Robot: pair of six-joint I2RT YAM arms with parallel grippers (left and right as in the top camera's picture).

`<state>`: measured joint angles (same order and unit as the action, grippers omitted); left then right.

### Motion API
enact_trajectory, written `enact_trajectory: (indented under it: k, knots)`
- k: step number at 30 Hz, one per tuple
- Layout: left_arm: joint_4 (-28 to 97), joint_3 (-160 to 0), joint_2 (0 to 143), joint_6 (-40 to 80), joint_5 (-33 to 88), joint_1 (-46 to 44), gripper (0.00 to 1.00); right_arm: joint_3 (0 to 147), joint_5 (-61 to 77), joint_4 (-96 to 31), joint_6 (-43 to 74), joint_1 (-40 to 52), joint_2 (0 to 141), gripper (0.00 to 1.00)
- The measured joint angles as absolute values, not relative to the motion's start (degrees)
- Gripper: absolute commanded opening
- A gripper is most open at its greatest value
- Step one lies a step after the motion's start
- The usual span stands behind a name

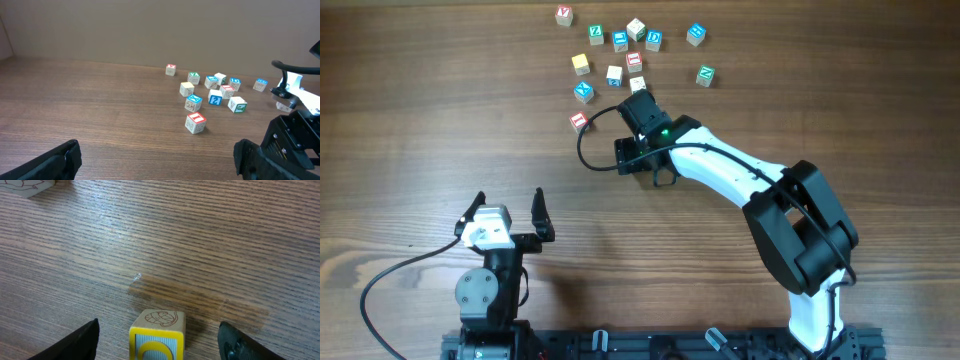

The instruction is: Form a circle

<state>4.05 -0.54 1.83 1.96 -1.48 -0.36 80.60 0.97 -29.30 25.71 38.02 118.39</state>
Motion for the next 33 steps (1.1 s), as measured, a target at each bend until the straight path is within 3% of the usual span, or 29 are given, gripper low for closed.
enact_trajectory:
  k: [5,10,14,20,33]
  knots:
    - [4.05,-0.54,1.83,1.96,-1.48,-0.36,1.0,80.6,0.97,-29.3,25.71,38.02,118.39,0.75]
    - [4.05,-0.54,1.83,1.96,-1.48,-0.36,1.0,80.6,0.97,-29.41,25.71,38.02,118.39,0.65]
    - [4.05,-0.54,1.83,1.96,-1.48,-0.36,1.0,80.6,0.97,-29.56,25.69,38.02,118.39,0.45]
    - [4.05,-0.54,1.83,1.96,-1.48,-0.36,1.0,80.6,0.97,-29.56,25.76,38.02,118.39,0.36]
    - [4.05,-0.54,1.83,1.96,-1.48,-0.36,1.0,80.6,0.97,-27.73,25.71,38.02,118.39,0.37]
